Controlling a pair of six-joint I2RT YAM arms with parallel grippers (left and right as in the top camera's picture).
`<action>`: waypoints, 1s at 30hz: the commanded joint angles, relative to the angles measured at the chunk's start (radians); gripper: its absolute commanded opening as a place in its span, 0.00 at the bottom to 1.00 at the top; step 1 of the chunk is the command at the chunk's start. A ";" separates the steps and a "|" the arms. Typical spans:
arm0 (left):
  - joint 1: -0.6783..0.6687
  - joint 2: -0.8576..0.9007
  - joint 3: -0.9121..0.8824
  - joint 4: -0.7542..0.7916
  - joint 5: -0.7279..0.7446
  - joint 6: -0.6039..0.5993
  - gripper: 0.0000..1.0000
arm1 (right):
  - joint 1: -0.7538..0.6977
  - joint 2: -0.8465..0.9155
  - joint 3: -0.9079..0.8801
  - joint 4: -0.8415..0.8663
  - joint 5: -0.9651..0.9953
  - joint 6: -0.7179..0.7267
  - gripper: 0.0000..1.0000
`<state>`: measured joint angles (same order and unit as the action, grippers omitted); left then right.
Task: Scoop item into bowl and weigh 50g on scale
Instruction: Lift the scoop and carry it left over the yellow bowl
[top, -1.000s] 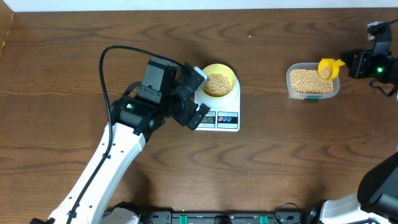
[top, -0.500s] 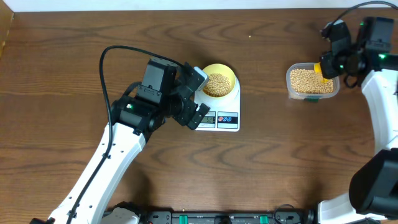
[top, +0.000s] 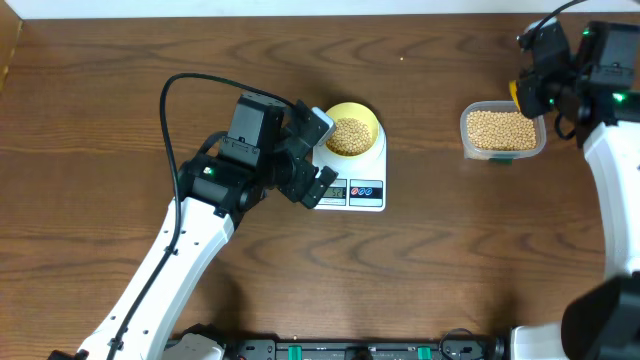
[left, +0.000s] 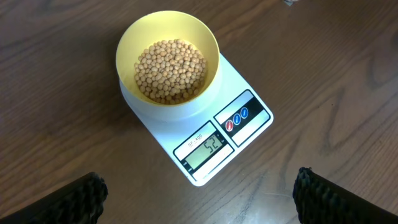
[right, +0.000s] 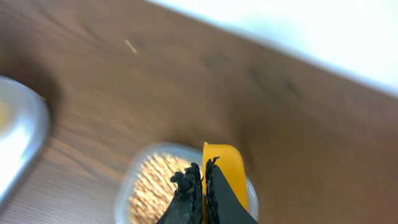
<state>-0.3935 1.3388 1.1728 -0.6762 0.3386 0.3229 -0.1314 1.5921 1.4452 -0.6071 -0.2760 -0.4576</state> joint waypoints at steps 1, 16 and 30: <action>0.002 0.007 -0.007 -0.001 0.010 0.017 0.98 | 0.013 -0.039 0.005 0.036 -0.296 -0.006 0.01; 0.002 0.007 -0.007 -0.001 0.010 0.017 0.97 | 0.257 0.055 0.005 0.203 -0.404 0.019 0.01; 0.002 0.007 -0.007 -0.001 0.010 0.017 0.98 | 0.423 0.200 0.005 0.308 -0.404 0.014 0.01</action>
<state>-0.3939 1.3388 1.1728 -0.6762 0.3386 0.3229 0.2634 1.7874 1.4452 -0.3058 -0.6617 -0.4496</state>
